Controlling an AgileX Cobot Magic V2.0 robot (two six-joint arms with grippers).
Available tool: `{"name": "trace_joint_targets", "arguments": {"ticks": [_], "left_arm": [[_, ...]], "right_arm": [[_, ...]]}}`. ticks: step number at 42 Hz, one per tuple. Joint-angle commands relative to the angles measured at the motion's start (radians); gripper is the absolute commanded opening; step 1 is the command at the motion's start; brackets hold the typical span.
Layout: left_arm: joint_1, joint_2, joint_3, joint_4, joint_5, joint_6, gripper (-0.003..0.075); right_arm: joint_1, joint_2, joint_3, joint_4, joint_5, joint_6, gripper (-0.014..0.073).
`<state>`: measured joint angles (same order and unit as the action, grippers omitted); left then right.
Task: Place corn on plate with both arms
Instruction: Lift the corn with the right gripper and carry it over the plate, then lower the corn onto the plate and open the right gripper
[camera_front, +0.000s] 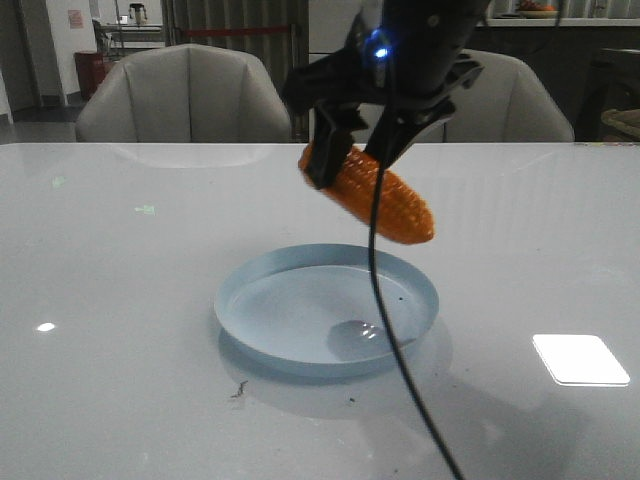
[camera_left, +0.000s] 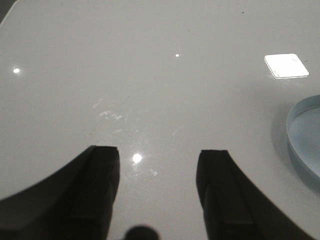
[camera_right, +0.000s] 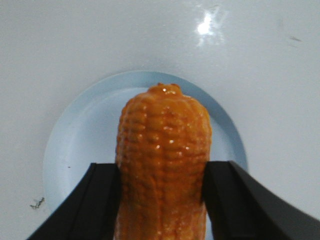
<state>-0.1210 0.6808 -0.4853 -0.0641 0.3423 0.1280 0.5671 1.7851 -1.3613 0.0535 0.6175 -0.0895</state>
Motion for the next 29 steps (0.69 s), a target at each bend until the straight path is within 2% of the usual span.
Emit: {"name": "trace_joint_targets", "arguments": {"ticks": [1, 14, 18, 26, 29], "left_arm": [[0.001, -0.003, -0.029, -0.009, -0.08, -0.006, 0.0407], [0.001, -0.003, -0.029, -0.009, -0.08, -0.006, 0.0407], [0.001, -0.003, -0.029, -0.009, -0.08, -0.006, 0.0407], [0.001, -0.003, -0.029, -0.009, -0.08, -0.006, 0.0407], [0.001, -0.003, -0.029, -0.009, -0.08, -0.006, 0.0407]], "right_arm": [[0.021, -0.002, -0.035, 0.004, -0.076, -0.011, 0.0343], [0.024, 0.109, -0.035, 0.02, -0.09, -0.011, 0.0358], [0.024, 0.113, -0.035, 0.02, -0.098, -0.011, 0.041], [0.024, 0.113, -0.035, 0.02, -0.102, -0.01, 0.0568], [0.024, 0.113, -0.035, 0.02, -0.108, -0.01, 0.0587]]}}
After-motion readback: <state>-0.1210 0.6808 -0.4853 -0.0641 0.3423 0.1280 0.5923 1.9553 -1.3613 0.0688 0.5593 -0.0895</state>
